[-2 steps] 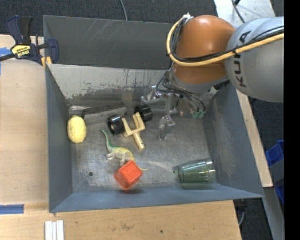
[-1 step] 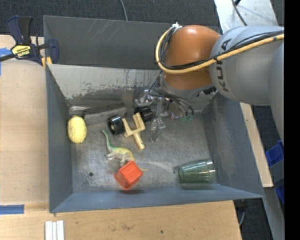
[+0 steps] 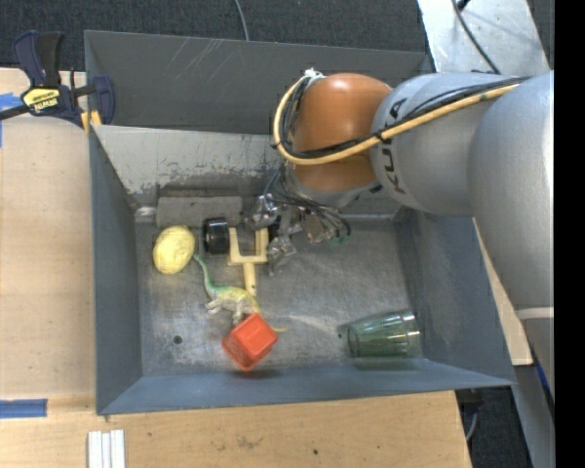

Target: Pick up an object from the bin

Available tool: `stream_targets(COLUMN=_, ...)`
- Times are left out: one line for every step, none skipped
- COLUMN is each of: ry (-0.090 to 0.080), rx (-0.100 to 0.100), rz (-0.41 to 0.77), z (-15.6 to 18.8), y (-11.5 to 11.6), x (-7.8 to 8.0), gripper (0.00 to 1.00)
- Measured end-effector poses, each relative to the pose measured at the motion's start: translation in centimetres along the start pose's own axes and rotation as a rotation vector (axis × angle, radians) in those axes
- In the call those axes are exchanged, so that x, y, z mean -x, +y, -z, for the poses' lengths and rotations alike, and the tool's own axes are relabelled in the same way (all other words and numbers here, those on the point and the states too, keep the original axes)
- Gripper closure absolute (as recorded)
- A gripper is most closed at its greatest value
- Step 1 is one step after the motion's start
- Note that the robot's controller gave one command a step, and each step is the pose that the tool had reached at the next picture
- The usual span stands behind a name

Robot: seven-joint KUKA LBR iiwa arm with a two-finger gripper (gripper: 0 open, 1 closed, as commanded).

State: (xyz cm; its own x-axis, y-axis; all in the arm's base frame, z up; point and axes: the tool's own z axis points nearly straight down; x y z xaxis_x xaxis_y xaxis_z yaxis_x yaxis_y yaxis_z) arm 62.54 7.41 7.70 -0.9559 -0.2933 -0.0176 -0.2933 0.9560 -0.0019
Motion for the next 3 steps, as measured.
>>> stream_targets(ry=0.000, rx=0.000, rz=0.000, z=0.0, y=0.0, x=0.0, gripper=1.00)
stream_targets(ry=0.001, rx=0.000, rz=0.000, z=0.1, y=0.0, x=-0.1, gripper=1.00)
stream_targets(ry=0.020, rx=0.002, rz=-0.082, z=6.1, y=-0.1, x=-0.8, gripper=1.00)
